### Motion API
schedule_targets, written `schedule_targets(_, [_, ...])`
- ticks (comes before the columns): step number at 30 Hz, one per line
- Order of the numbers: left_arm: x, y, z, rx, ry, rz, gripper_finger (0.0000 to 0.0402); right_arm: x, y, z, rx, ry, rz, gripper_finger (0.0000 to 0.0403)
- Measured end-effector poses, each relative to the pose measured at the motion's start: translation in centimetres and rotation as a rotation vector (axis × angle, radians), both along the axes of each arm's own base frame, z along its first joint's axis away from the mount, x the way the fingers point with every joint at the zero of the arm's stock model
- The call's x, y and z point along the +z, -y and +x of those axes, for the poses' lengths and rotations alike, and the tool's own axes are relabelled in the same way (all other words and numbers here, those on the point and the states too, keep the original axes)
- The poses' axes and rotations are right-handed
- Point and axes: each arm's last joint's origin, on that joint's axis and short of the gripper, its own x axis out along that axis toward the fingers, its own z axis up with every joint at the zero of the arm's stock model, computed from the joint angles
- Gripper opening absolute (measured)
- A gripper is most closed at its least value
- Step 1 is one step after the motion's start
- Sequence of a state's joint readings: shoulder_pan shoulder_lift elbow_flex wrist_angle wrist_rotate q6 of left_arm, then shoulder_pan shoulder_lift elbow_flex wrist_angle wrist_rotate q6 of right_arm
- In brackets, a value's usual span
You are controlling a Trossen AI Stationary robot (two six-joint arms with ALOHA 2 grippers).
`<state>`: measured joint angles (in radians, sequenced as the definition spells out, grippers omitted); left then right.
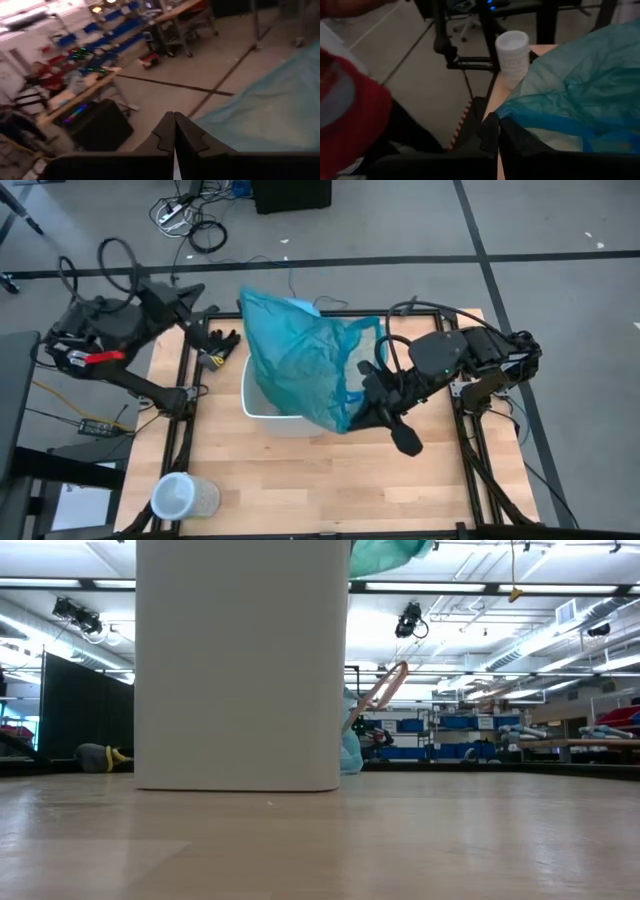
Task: Place trash/remove bag and relplace
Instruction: Insert the green plastic trash bag into the trash bin
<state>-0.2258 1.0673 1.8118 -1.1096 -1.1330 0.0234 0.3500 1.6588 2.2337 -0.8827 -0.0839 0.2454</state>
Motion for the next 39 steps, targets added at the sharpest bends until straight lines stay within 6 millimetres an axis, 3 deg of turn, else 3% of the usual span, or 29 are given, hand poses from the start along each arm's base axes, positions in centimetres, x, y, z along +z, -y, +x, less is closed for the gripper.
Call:
schedule_targets(9, [-1.2, 0.0, 5.3, -0.272, -0.159, -0.050, 0.0009, 0.0, -0.2, -0.1, 0.035, -0.029, 0.051, 0.0000])
schedule_targets(15, [-2.5, -0.5, 6.3, -0.448, -0.171, -0.309, 0.0009, -0.1, -0.7, -0.3, 0.041, -0.044, 0.071, 0.0000])
schedule_targets(20, [-5.5, -0.8, 6.3, -0.409, -0.324, -0.522, 0.0009, 0.0, -1.4, -0.8, 0.067, -0.048, 0.076, 0.0000])
schedule_targets(29, [-6.4, -0.1, 9.0, -0.556, -0.163, -0.690, 0.0009, 0.4, -1.7, -1.7, 0.081, -0.042, 0.083, 0.0000])
schedule_targets(34, [-9.5, 0.5, 12.6, -0.698, -0.178, -0.856, 0.0009, 0.2, -1.8, -1.9, 0.086, -0.065, 0.075, 0.0000])
schedule_targets(39, [-11.8, 1.2, 14.1, -0.737, -0.191, -0.953, 0.0009, 0.1, -1.9, -2.0, 0.087, -0.078, 0.068, 0.0000])
